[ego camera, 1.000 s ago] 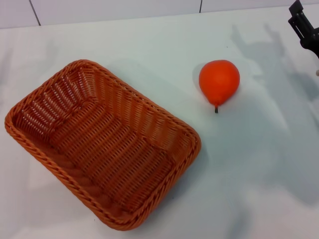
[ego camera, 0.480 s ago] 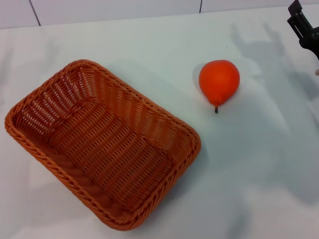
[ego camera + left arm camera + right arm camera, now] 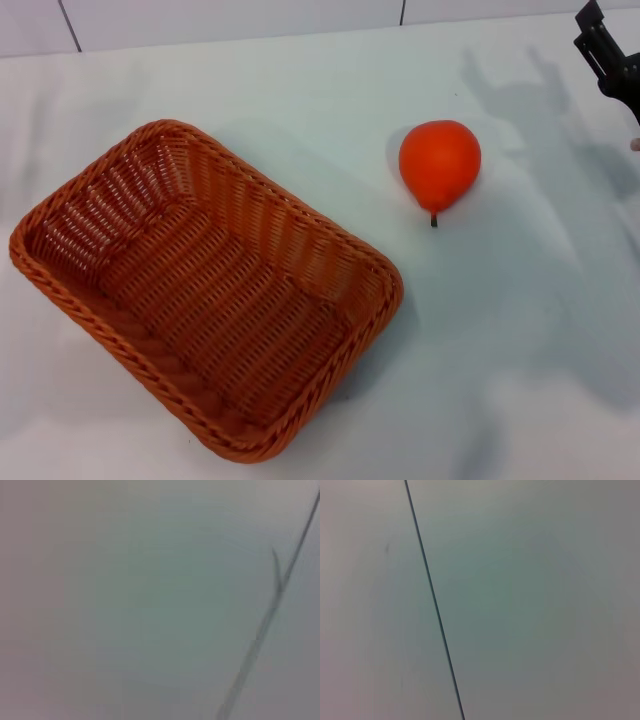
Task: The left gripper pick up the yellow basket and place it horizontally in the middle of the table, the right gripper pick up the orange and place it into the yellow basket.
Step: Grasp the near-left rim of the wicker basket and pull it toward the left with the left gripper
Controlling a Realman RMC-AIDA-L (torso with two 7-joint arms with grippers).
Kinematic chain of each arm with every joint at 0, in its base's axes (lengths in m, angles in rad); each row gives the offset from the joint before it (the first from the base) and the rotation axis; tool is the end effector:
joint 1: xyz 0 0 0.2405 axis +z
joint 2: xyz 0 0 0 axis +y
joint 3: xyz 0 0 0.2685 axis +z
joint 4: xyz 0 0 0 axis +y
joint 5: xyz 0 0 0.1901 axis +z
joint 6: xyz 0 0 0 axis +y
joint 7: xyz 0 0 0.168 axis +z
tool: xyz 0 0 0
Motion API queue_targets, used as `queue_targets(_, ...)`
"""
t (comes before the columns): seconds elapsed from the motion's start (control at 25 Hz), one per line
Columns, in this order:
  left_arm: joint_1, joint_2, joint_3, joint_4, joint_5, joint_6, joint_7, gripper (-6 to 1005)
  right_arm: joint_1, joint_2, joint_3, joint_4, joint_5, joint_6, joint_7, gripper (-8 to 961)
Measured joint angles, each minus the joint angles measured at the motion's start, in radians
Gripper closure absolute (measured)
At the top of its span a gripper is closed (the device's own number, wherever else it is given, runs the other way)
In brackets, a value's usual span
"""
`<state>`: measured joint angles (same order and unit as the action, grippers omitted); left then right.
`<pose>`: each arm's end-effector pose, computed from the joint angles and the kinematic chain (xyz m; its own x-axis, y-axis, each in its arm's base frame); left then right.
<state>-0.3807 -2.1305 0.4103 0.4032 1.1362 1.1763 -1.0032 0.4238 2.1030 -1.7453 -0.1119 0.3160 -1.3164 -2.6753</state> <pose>-0.3484 0.3471 0.0639 0.3532 -0.0539 0.9340 0.9254 -0.1265 -0.3572 0.3110 0.3439 0.0119 -0.4791 -0.1463 0.8655 0.8482 0.1767 0.4994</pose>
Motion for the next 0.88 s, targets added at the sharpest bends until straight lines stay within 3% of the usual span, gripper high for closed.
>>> queue_targets(0.08, 0.002, 0.044, 0.112, 0.044, 0.033, -0.006, -0.210, 80, 0.002, 0.000, -0.001, 0.000, 0.000, 0.001, 0.000, 8)
queue_targets(0.24, -0.024, 0.125, 0.241, 0.120, 0.171, 0.037, -0.544, 81, 0.007, 0.000, -0.002, 0.000, 0.000, 0.002, 0.000, 8)
queue_targets(0.44, -0.113, 0.195, 0.265, 0.212, 0.472, 0.158, -0.834, 82, 0.010, 0.000, -0.004, 0.000, 0.000, 0.002, 0.000, 9)
queue_targets(0.6, -0.192, 0.221, 0.274, 0.275, 0.713, 0.232, -0.941, 85, 0.014, 0.000, -0.006, 0.000, 0.000, 0.002, 0.000, 9)
queue_targets(0.64, -0.192, 0.221, 0.274, 0.275, 0.713, 0.232, -0.941, 87, 0.015, 0.000, -0.006, 0.000, 0.000, 0.002, 0.000, 9)
queue_targets(0.68, -0.232, 0.229, 0.297, 0.313, 0.844, 0.251, -0.976, 88, 0.015, 0.000, -0.006, 0.000, -0.001, 0.002, 0.000, 9)
queue_targets(0.88, -0.288, 0.235, 0.335, 0.360, 1.047, 0.268, -1.013, 93, 0.015, 0.001, -0.006, 0.000, -0.003, 0.002, 0.000, 9)
